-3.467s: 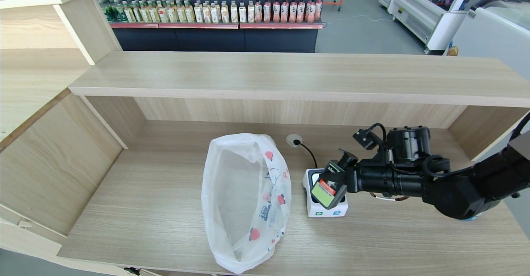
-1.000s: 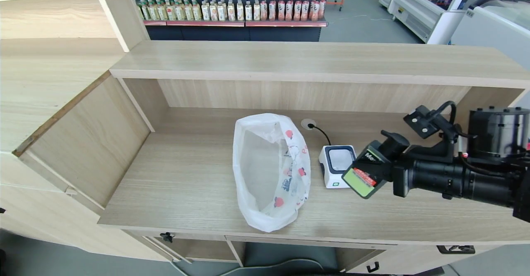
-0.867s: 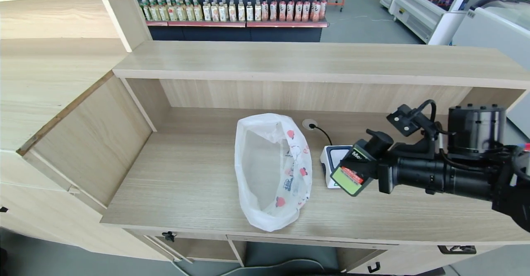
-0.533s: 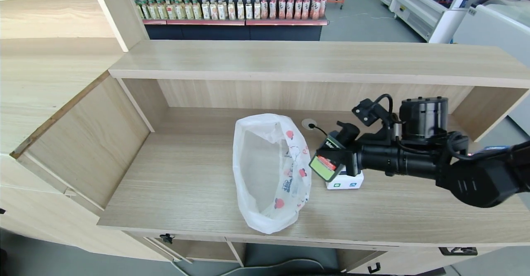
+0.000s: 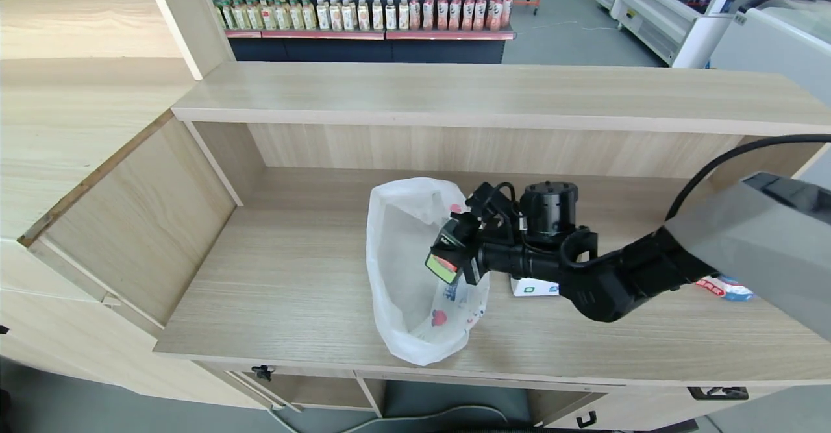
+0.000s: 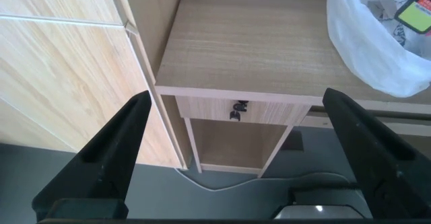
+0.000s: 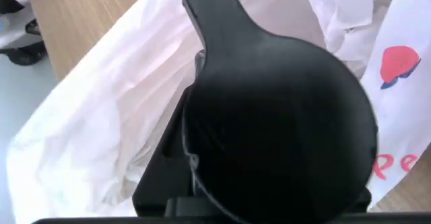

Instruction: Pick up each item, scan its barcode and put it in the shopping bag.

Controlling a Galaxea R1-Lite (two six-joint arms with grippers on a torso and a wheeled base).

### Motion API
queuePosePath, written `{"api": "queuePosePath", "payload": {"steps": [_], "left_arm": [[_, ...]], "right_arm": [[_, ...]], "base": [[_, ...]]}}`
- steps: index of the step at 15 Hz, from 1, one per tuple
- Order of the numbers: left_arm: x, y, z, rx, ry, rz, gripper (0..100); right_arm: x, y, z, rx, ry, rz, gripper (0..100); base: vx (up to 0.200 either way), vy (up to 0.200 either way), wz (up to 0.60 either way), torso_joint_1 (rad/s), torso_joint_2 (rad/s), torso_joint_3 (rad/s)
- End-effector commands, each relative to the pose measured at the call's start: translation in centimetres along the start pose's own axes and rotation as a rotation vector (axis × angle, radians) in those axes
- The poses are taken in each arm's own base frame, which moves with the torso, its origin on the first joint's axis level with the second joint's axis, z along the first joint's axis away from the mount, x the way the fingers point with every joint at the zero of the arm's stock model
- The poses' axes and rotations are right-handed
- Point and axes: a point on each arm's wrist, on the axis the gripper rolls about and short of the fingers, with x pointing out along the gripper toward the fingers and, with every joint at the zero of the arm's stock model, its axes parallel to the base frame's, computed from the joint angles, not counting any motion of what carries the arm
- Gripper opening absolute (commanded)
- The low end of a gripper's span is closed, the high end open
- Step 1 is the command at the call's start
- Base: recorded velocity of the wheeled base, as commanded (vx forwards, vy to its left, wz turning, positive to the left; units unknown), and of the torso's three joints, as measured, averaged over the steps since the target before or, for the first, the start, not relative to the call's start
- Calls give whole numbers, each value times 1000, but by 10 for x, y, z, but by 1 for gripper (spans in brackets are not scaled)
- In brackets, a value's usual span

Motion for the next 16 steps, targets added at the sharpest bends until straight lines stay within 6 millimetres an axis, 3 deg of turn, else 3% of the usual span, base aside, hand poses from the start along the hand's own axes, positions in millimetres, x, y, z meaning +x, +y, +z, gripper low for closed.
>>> {"api": "queuePosePath", "payload": {"steps": [1,7,8,10,12,14,15,16], "left_arm": [[0,0,0,0,0,1,100],[0,0,0,0,0,1,100],[0,0,0,0,0,1,100],[0,0,0,0,0,1,100],[0,0,0,0,0,1,100],[0,0,0,0,0,1,100],[0,0,0,0,0,1,100],[0,0,0,0,0,1,100]], "right_arm": [[40,-1,-26,-48,8,23,0],[82,-7,-39,-170,-29,-15,0],[83,-7,-41,-183,-28,-15,100],[80,-7,-36,-177,-32,-15,100],[65,-8,-15,-114,-58,-24,100],[32,-10,23,24,-107,-42,100],[18,-12,31,76,-112,-53,100],[-17,-16,45,159,-103,-83,100]], "base": [[0,0,0,0,0,0],[0,0,0,0,0,0],[0,0,0,0,0,0],[0,0,0,0,0,0],[0,0,0,0,0,0],[0,0,0,0,0,0],[0,0,0,0,0,0],[0,0,0,0,0,0]]}}
